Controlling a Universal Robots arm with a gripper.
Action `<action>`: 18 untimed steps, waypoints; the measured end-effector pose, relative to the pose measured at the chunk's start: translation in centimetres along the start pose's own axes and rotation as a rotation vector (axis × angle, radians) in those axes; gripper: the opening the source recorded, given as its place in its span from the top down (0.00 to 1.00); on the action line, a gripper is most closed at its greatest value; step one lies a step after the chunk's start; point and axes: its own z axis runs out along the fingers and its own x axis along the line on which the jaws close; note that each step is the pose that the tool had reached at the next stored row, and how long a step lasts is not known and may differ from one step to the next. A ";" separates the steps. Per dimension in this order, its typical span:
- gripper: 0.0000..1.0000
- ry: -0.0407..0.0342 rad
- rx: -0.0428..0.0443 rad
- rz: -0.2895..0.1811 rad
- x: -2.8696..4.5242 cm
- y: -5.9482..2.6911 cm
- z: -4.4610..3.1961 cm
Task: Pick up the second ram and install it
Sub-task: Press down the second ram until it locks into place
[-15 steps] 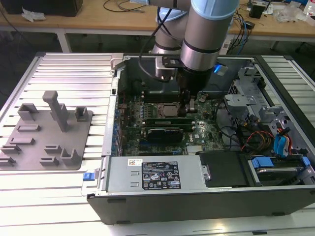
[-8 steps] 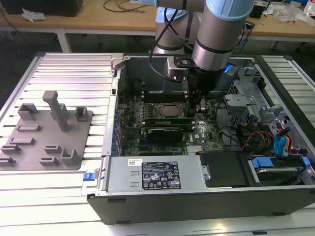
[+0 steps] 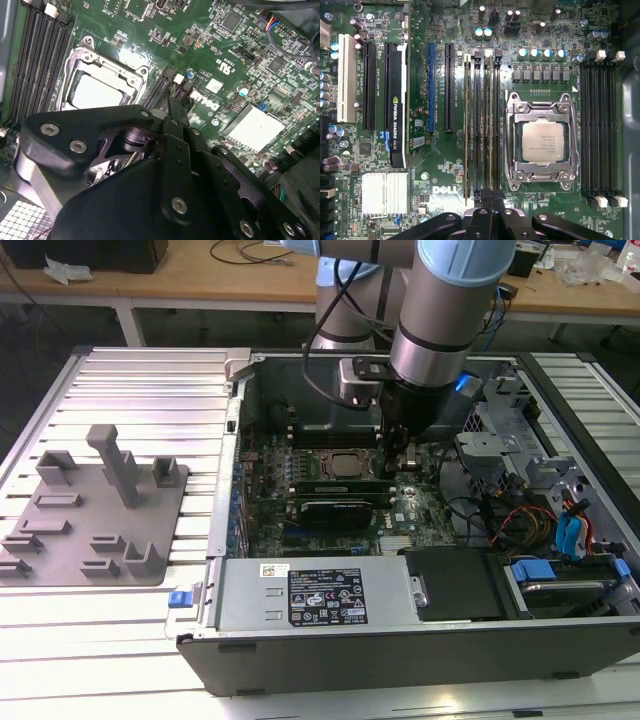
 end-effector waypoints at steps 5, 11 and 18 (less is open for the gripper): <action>0.92 -0.0006 0.0007 0.023 -0.22 0.00 0.46; 0.92 -0.0013 0.0010 0.033 -0.40 -0.02 1.08; 0.92 -0.0010 0.0010 0.033 -0.38 -0.04 1.46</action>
